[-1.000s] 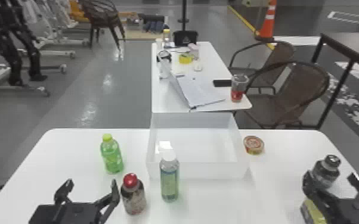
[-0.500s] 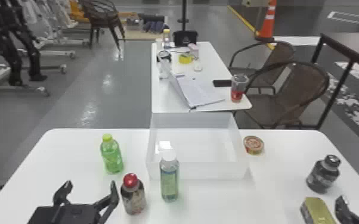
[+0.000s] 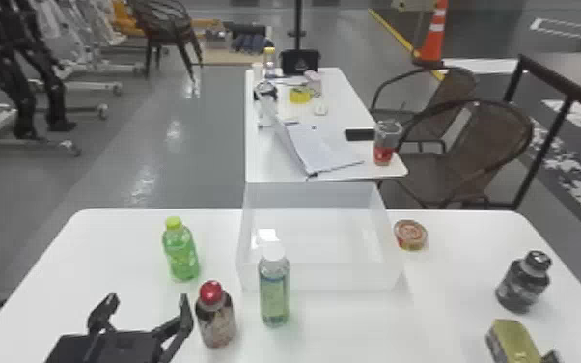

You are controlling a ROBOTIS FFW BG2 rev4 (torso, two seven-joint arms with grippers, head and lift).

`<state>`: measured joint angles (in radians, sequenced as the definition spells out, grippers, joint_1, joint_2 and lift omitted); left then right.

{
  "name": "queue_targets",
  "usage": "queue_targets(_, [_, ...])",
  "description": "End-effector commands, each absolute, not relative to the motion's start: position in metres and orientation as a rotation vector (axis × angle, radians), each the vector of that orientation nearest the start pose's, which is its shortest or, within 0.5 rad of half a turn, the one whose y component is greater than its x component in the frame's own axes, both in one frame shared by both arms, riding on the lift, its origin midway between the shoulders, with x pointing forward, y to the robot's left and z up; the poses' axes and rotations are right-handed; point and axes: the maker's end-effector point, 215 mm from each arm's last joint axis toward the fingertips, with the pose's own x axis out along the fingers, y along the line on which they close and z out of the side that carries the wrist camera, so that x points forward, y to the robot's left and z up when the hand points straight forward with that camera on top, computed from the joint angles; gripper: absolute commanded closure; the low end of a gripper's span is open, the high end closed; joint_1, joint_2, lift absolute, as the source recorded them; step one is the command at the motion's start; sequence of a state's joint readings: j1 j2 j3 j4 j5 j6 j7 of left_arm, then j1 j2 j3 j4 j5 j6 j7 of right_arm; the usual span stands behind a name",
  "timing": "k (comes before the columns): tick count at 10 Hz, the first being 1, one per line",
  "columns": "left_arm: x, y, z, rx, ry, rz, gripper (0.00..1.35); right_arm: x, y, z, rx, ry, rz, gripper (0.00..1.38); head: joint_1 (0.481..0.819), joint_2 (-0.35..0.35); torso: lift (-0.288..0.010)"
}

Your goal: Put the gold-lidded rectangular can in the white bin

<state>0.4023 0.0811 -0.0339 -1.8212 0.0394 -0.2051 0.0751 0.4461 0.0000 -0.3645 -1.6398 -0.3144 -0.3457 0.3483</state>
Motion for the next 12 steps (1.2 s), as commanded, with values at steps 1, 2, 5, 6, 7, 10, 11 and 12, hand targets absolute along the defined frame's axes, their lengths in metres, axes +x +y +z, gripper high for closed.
queue_targets(1, [0.467,0.238,-0.356,0.015,-0.05,0.02,0.15,0.399,-0.387,-0.417,0.133,-0.023,-0.079,0.22,0.549,0.0,-0.1])
queue_targets(2, [0.467,0.238,-0.357,0.015,-0.049,0.018,0.15,0.398,-0.384,-0.423,0.122,-0.007,-0.068,0.22,0.549,0.0,-0.1])
queue_targets(5, [0.467,0.237,-0.359,0.013,-0.047,0.013,0.15,0.388,-0.38,-0.444,0.117,0.025,-0.052,0.22,0.549,0.0,-0.1])
queue_targets(6, [0.468,0.236,-0.359,0.009,-0.047,0.005,0.15,0.383,-0.382,-0.453,0.123,0.033,-0.061,0.22,0.549,0.0,-0.1])
queue_targets(7, [0.468,0.236,-0.358,0.008,-0.055,0.001,0.15,0.38,-0.383,-0.46,0.125,0.046,-0.066,0.22,0.549,0.0,-0.1])
queue_targets(10, [0.469,0.236,-0.355,0.005,-0.064,0.003,0.15,0.377,-0.383,-0.48,0.141,0.078,-0.075,0.22,0.549,0.0,-0.1])
queue_targets(11, [0.468,0.236,-0.356,0.005,-0.064,0.003,0.15,0.378,-0.382,-0.484,0.145,0.085,-0.072,0.22,0.549,0.0,-0.1])
queue_targets(12, [0.468,0.237,-0.357,0.006,-0.062,0.003,0.15,0.381,-0.381,-0.486,0.146,0.087,-0.069,0.22,0.549,0.0,-0.1])
